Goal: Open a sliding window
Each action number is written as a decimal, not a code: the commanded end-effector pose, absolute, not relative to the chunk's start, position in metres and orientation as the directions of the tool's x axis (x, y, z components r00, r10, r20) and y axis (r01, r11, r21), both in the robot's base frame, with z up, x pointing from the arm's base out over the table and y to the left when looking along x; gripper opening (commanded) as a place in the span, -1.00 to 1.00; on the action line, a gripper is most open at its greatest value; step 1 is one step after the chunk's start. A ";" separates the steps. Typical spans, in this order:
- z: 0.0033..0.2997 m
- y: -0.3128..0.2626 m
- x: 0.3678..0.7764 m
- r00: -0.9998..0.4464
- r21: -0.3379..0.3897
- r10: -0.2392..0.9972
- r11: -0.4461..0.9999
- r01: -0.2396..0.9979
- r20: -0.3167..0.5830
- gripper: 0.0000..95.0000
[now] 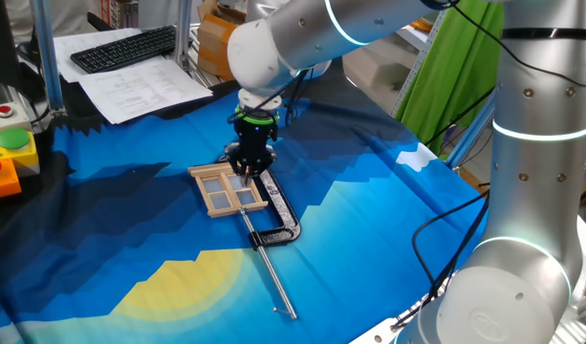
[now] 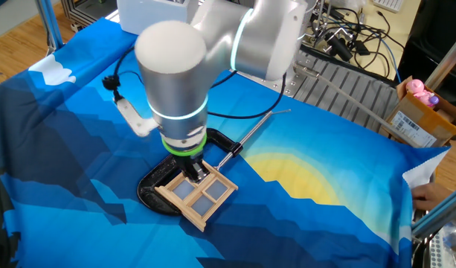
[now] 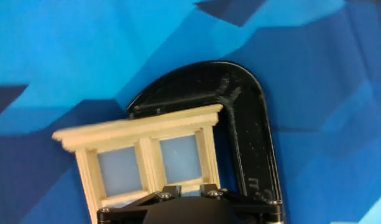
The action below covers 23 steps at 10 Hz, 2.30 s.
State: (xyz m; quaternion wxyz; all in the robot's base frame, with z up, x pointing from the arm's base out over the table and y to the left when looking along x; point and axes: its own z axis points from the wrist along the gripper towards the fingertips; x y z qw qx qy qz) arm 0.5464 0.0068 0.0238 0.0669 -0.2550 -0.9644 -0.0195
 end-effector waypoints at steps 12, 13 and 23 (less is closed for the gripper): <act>0.030 0.021 0.550 -0.485 0.075 0.845 0.481 0.873 0.225 -1.00; 0.030 0.021 0.550 -0.485 0.075 0.845 0.481 0.873 0.225 -1.00; 0.030 0.021 0.550 -0.485 0.075 0.845 0.481 0.873 0.225 -1.00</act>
